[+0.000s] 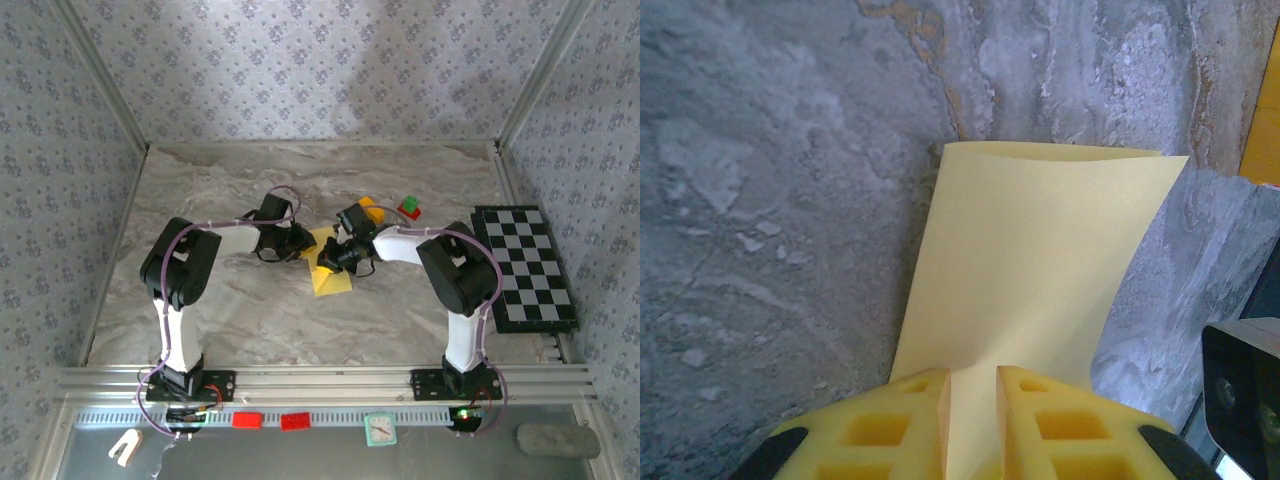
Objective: Fold a paper plane with a square sheet of paper (pick it up from the middle)
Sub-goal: Fold the triangle a second time at the center of the table.
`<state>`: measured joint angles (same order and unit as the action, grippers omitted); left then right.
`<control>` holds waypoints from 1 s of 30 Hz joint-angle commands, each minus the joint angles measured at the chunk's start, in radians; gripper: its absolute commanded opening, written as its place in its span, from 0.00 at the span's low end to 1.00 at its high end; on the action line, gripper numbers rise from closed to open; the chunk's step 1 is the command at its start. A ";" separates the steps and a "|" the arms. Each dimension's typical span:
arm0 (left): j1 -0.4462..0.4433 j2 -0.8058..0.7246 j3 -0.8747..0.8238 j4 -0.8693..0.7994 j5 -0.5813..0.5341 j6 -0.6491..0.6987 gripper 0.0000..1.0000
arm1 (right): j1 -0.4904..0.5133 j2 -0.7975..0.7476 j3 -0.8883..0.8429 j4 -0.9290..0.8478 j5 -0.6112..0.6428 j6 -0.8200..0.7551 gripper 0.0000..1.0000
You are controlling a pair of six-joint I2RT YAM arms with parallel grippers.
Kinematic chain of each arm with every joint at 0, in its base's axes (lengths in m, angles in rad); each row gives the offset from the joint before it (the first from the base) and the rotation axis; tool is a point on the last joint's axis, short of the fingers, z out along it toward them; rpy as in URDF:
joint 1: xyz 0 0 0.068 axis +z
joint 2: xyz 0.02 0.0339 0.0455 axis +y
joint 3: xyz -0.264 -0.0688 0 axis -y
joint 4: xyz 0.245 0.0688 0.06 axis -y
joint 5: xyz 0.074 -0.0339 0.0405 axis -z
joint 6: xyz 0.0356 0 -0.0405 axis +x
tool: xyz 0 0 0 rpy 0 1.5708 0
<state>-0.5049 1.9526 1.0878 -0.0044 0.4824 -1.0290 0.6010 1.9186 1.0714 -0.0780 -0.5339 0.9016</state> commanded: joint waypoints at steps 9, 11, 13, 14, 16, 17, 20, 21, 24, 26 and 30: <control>-0.004 0.030 0.011 -0.052 0.002 0.017 0.20 | 0.001 0.023 0.019 -0.040 0.021 -0.011 0.00; -0.004 0.029 0.012 -0.052 0.002 0.017 0.20 | 0.002 0.025 0.019 -0.048 0.020 -0.016 0.00; -0.003 0.029 0.010 -0.052 0.004 0.017 0.20 | 0.003 0.026 0.019 -0.055 0.020 -0.022 0.00; -0.004 0.029 0.009 -0.052 0.004 0.017 0.20 | 0.001 0.025 0.018 -0.056 0.017 -0.025 0.00; -0.004 0.028 0.009 -0.052 0.002 0.017 0.20 | 0.000 0.027 0.017 -0.053 0.009 -0.026 0.00; -0.003 0.027 0.009 -0.052 0.002 0.015 0.20 | -0.001 0.028 0.015 -0.048 0.005 -0.025 0.00; -0.003 0.029 0.009 -0.051 0.002 0.015 0.20 | -0.003 0.025 0.013 -0.033 -0.003 -0.021 0.00; -0.004 0.029 0.010 -0.051 0.002 0.014 0.20 | -0.003 0.025 0.010 -0.023 -0.006 -0.019 0.00; -0.004 0.029 0.009 -0.051 0.003 0.014 0.20 | -0.006 0.023 0.005 -0.007 -0.011 -0.012 0.00; -0.004 0.030 0.008 -0.051 0.002 0.014 0.20 | -0.008 0.023 0.002 0.002 -0.014 -0.008 0.00; -0.006 0.031 0.008 -0.051 0.002 0.013 0.20 | -0.010 0.025 0.001 0.012 -0.021 -0.004 0.00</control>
<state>-0.5049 1.9526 1.0878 -0.0048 0.4824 -1.0290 0.5972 1.9316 1.0714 -0.0742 -0.5396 0.8978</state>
